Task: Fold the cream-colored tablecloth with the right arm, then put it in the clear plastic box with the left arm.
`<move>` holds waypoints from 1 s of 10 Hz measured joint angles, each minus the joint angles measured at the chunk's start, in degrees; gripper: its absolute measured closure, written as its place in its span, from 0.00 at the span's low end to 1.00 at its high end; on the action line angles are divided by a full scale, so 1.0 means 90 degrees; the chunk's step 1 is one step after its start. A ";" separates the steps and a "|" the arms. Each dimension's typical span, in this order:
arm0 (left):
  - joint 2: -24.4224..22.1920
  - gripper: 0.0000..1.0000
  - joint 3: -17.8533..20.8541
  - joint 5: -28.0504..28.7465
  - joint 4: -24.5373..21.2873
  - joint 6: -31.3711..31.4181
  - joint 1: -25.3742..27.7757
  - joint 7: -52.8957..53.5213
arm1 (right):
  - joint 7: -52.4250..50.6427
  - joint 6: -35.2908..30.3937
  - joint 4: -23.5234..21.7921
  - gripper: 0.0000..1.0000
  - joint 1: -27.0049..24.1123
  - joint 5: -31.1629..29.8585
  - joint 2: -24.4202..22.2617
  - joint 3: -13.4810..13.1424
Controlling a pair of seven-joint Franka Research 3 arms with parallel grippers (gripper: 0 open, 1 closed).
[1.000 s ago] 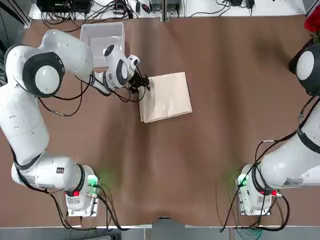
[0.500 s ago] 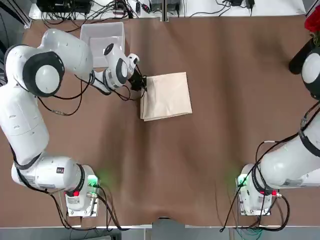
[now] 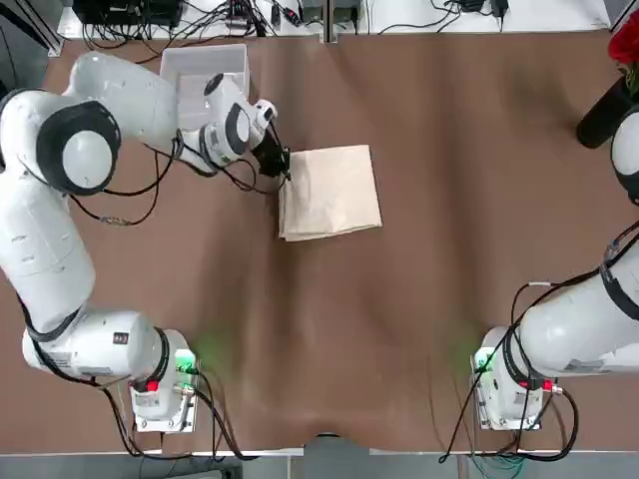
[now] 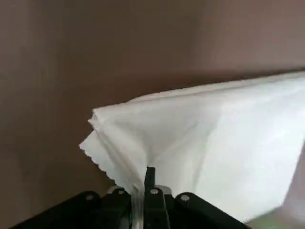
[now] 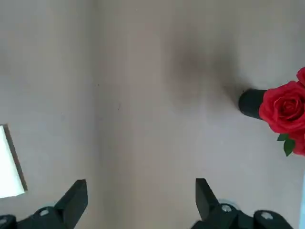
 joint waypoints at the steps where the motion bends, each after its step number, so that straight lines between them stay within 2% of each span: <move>1: -0.0330 0.93 0.0008 0.0233 0.0034 -0.0667 0.0268 0.0000 | 0.0000 0.0000 -0.0006 0.00 0.0000 0.0000 0.0000 0.0000; 2: -0.0693 0.93 0.0025 0.0372 0.0042 -0.1165 0.0444 0.0000 | 0.0000 0.0000 -0.0008 0.00 0.0000 0.0000 -0.0002 -0.0001; 4: -0.1259 0.93 0.0093 0.0891 0.0013 -0.1653 0.0481 -0.0245 | 0.0000 0.0004 -0.0082 0.00 0.0000 0.0000 -0.0095 0.0000; 5: -0.1404 0.93 0.0120 0.1287 0.0007 -0.1860 0.0489 -0.0487 | 0.0000 0.0018 -0.0230 0.00 0.0000 0.0000 -0.0226 0.0000; 7: -0.1618 0.93 0.0158 0.1604 0.0088 -0.2338 0.0658 -0.0796 | 0.0000 0.0028 -0.0423 0.00 -0.0041 0.0002 -0.0447 0.0032; 9: -0.1759 0.93 0.0164 0.1877 0.0411 -0.2990 0.0758 -0.1078 | 0.0000 0.0028 -0.0494 0.00 -0.0234 0.0010 -0.0574 0.0246; 10: -0.1766 0.93 0.0151 0.2108 0.0485 -0.3076 0.0742 -0.1347 | 0.0000 0.0031 -0.0561 0.00 -0.0256 0.0012 -0.0632 0.0294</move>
